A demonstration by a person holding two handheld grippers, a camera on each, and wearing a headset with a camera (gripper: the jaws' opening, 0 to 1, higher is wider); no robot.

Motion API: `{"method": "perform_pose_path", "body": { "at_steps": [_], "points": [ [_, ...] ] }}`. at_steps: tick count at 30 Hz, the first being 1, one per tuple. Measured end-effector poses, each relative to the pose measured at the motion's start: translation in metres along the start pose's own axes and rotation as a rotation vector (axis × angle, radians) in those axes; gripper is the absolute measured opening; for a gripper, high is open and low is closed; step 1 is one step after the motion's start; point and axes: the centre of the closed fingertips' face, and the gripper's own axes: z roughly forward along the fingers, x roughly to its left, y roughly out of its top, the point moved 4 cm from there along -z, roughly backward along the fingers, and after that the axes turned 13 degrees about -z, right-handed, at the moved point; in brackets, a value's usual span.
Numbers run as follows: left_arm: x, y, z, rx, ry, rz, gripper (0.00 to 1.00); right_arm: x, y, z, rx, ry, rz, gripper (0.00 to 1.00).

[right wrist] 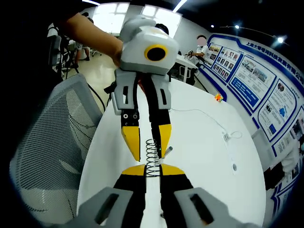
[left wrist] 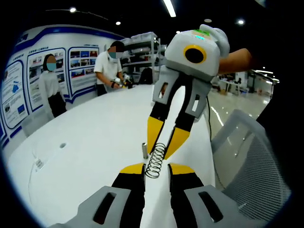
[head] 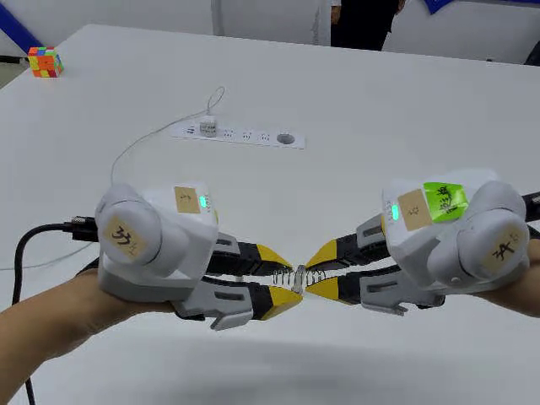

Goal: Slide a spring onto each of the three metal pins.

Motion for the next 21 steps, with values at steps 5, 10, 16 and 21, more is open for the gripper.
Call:
{"method": "perform_pose_path", "body": {
  "at_steps": [5,10,16,21],
  "points": [
    [0.0000,-0.0002,-0.0005,0.004,-0.002,-0.006,0.14,0.0024,0.0009,0.0014,0.005,0.008,-0.015,0.10],
    [-0.0029,-0.0008,-0.0017,0.010,-0.018,0.009,0.12,0.0044,0.0025,0.0008,0.001,0.019,-0.032,0.10],
    [-0.0071,0.0000,-0.0039,0.011,-0.031,0.081,0.11,0.0057,0.0046,-0.0001,-0.005,0.023,-0.048,0.11],
    [-0.0065,0.0006,-0.0034,0.013,-0.028,0.099,0.10,0.0046,0.0038,0.0005,-0.003,0.018,-0.043,0.12]
  ]
}}
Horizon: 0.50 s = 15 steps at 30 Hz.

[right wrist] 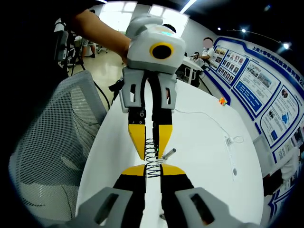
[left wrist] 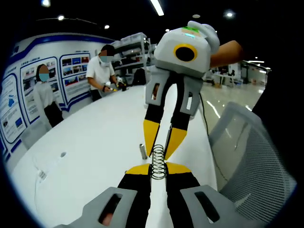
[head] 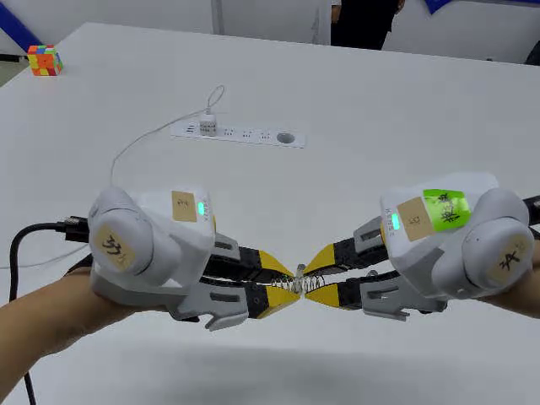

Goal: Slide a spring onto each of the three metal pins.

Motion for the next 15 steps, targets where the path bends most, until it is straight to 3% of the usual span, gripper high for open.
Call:
{"method": "perform_pose_path", "body": {
  "at_steps": [9,15],
  "points": [
    [-0.0012,0.0024,-0.0035,-0.006,-0.012,-0.002,0.10,-0.0011,-0.0051,0.0005,-0.020,0.009,0.041,0.13],
    [-0.0017,0.0060,-0.0050,-0.005,0.000,0.034,0.10,-0.0028,-0.0062,-0.0010,-0.044,0.014,0.082,0.12]
  ]
}}
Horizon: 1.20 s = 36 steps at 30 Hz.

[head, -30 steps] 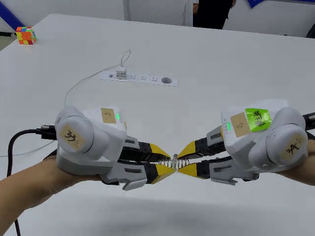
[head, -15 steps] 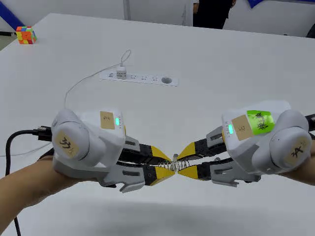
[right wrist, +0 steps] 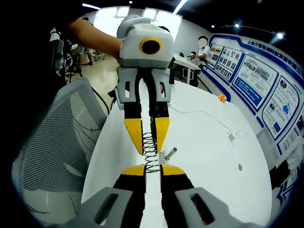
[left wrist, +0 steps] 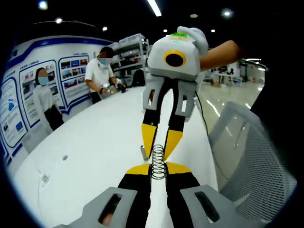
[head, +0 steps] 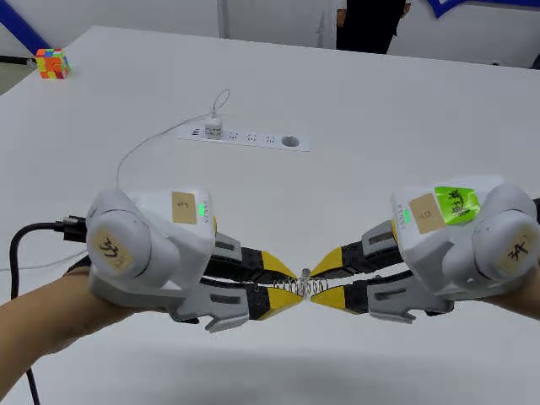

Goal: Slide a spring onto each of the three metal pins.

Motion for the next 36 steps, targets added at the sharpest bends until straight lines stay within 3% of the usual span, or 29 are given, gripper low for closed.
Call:
{"method": "perform_pose_path", "body": {
  "at_steps": [4,14,20,36],
  "points": [
    [-0.002,-0.001,0.001,0.019,-0.005,0.025,0.10,0.002,0.002,-0.004,-0.038,0.024,0.048,0.11],
    [-0.001,0.004,-0.002,0.012,0.005,0.044,0.10,-0.003,0.015,-0.018,-0.152,0.004,0.113,0.11],
    [0.001,0.003,-0.002,0.014,0.013,0.031,0.10,-0.004,0.021,-0.018,-0.183,-0.012,0.130,0.11],
    [0.003,0.005,0.002,0.012,0.021,0.026,0.10,-0.015,0.046,-0.017,-0.330,-0.056,0.225,0.11]
  ]
}}
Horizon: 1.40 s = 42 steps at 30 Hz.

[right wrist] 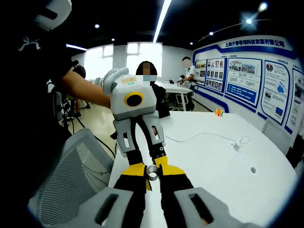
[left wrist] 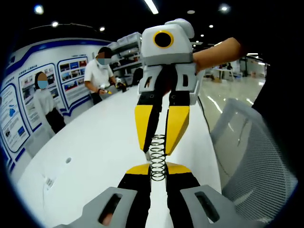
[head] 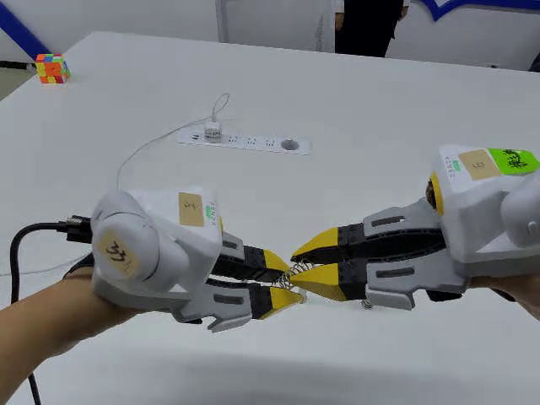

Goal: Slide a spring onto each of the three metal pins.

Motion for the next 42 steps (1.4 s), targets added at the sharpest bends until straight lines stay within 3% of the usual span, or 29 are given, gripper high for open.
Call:
{"method": "perform_pose_path", "body": {
  "at_steps": [4,14,26,38,42],
  "points": [
    [-0.001,0.003,0.001,-0.015,-0.003,-0.004,0.10,-0.001,0.006,0.003,-0.022,-0.004,0.010,0.11],
    [0.001,0.003,0.000,-0.025,0.002,-0.031,0.11,-0.003,0.008,0.004,-0.018,-0.028,0.020,0.10],
    [0.007,0.005,-0.002,-0.042,0.036,-0.017,0.13,-0.011,0.010,0.003,-0.029,-0.066,0.019,0.10],
    [0.017,0.005,-0.010,-0.061,0.066,-0.057,0.29,-0.025,0.011,-0.003,-0.032,-0.104,0.017,0.10],
    [0.021,0.003,-0.014,-0.058,0.078,-0.074,0.32,-0.039,0.008,-0.011,-0.021,-0.139,0.018,0.10]
  ]
}}
